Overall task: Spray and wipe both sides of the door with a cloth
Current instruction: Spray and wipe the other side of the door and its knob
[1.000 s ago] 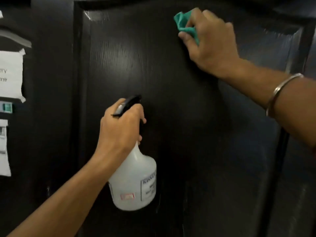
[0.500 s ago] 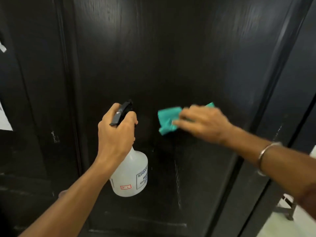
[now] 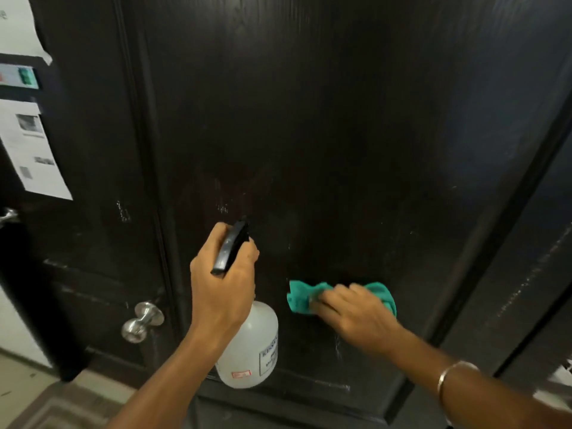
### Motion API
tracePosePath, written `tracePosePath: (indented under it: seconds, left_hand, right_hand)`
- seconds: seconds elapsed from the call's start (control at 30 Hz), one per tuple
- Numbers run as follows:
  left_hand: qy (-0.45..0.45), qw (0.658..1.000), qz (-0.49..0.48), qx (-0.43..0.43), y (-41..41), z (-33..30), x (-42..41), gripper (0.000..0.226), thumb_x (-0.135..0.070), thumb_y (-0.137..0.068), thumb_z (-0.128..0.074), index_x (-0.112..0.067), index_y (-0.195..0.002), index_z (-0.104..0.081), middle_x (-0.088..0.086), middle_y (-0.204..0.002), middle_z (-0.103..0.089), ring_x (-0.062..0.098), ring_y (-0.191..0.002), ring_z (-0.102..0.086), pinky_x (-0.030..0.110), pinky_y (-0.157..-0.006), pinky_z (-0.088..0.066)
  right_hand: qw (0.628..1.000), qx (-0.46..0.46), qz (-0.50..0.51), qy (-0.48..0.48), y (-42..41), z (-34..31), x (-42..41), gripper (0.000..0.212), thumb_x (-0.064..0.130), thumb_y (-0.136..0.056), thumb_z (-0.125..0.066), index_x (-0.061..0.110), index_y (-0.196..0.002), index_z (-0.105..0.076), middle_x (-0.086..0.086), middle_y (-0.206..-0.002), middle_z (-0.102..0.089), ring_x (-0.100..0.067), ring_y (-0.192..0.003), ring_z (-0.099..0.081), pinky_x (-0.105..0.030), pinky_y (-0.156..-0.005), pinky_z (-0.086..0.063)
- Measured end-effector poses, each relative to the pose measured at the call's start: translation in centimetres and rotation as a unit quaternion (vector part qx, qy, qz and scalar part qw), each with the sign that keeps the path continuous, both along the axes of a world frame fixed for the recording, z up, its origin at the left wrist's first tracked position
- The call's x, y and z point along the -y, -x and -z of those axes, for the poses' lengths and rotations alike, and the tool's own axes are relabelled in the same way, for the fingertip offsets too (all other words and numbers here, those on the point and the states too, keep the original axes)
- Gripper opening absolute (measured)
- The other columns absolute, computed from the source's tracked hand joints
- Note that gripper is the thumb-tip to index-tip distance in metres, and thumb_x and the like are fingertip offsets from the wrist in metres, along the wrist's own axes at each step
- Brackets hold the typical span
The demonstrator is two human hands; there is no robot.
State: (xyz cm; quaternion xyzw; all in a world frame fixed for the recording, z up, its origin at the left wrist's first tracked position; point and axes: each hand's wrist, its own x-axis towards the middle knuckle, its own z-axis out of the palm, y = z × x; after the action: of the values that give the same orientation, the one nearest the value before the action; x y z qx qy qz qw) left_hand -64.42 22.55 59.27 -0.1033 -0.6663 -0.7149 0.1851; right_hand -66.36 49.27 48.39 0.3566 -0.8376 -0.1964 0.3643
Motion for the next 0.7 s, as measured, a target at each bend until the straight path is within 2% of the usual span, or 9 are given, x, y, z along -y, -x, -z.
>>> tracePosePath:
  seconds: [0.1,0.2,0.27,0.33,0.43,0.53,0.6,0.7]
  left_hand:
    - [-0.003,1.000,-0.027,0.010,-1.4,1.7,0.2,0.004,0.000,-0.098,-0.059,0.000,-0.095,-0.059,0.019,-0.079,-0.057,0.018,-0.057,-0.049,0.026,-0.043,-0.042]
    - [-0.003,0.999,-0.045,0.025,-2.6,3.1,0.8,0.017,0.000,-0.099,-0.059,-0.013,-0.088,-0.062,0.000,-0.065,-0.060,0.016,-0.056,-0.049,0.020,-0.043,-0.043]
    - [-0.005,0.998,-0.054,0.040,-3.0,3.6,1.5,0.036,-0.003,-0.099,-0.059,-0.032,-0.079,-0.063,-0.018,-0.060,-0.061,0.013,-0.053,-0.049,0.018,-0.043,-0.044]
    - [0.000,0.997,-0.050,0.055,-3.4,3.7,2.1,0.050,-0.005,-0.100,-0.058,-0.046,-0.071,-0.065,-0.025,-0.059,-0.061,0.005,-0.051,-0.052,0.024,-0.046,-0.046]
    - [-0.005,0.995,-0.059,0.076,-3.8,3.5,2.8,0.071,-0.005,-0.102,-0.056,-0.063,-0.061,-0.062,-0.039,-0.055,-0.057,-0.007,-0.047,-0.053,0.028,-0.052,-0.044]
    - [-0.017,0.996,-0.059,0.064,-3.1,4.0,4.1,0.064,-0.003,-0.101,-0.057,-0.055,-0.065,-0.063,-0.037,-0.055,-0.058,0.003,-0.047,-0.050,0.021,-0.045,-0.044]
    - [-0.018,0.996,-0.069,0.058,-2.3,4.8,5.3,0.062,-0.003,-0.100,-0.058,-0.055,-0.067,-0.065,-0.030,-0.057,-0.060,0.009,-0.051,-0.048,0.024,-0.045,-0.045]
    - [-0.007,0.997,-0.062,0.044,-1.2,5.8,7.2,0.029,-0.002,-0.099,-0.061,-0.027,-0.084,-0.065,-0.014,-0.065,-0.062,0.008,-0.055,-0.050,0.039,-0.054,-0.046]
  right_hand:
    - [0.995,0.035,-0.025,-0.092,-0.7,2.3,-2.6,0.026,0.022,-0.099,-0.058,0.021,-0.122,-0.069,0.000,-0.112,-0.066,-0.021,-0.089,-0.064,-0.036,-0.076,-0.035]
    - [0.993,-0.031,-0.067,-0.095,0.1,-4.3,-2.5,0.020,0.021,-0.101,-0.060,0.022,-0.118,-0.072,-0.001,-0.109,-0.068,-0.023,-0.085,-0.058,-0.038,-0.069,-0.038]
    - [0.990,-0.126,-0.065,-0.021,0.8,-11.3,-1.1,0.019,0.018,-0.102,-0.063,0.021,-0.117,-0.075,-0.005,-0.106,-0.071,-0.026,-0.079,-0.056,-0.039,-0.062,-0.040]
    - [0.974,-0.211,-0.040,0.078,1.7,-17.8,0.9,0.020,0.017,-0.104,-0.060,0.019,-0.116,-0.076,-0.010,-0.103,-0.071,-0.030,-0.075,-0.059,-0.040,-0.059,-0.043]
    - [0.951,-0.247,0.013,0.185,3.0,-23.0,4.1,0.023,0.019,-0.107,-0.053,0.016,-0.122,-0.071,-0.012,-0.111,-0.067,-0.028,-0.087,-0.061,-0.037,-0.066,-0.050]
    - [0.947,-0.215,0.017,0.239,4.0,-20.3,7.4,0.026,0.019,-0.108,-0.051,0.012,-0.124,-0.069,-0.012,-0.116,-0.065,-0.026,-0.094,-0.062,-0.033,-0.076,-0.053]
    - [0.971,-0.161,-0.013,0.174,4.4,-15.1,9.1,0.026,0.019,-0.108,-0.052,0.011,-0.123,-0.071,-0.011,-0.110,-0.067,-0.027,-0.086,-0.062,-0.040,-0.071,-0.052]
    - [0.998,-0.044,-0.022,0.051,4.4,-5.5,9.8,0.024,0.014,-0.106,-0.053,0.012,-0.122,-0.070,-0.010,-0.111,-0.067,-0.027,-0.085,-0.063,-0.041,-0.068,-0.051]
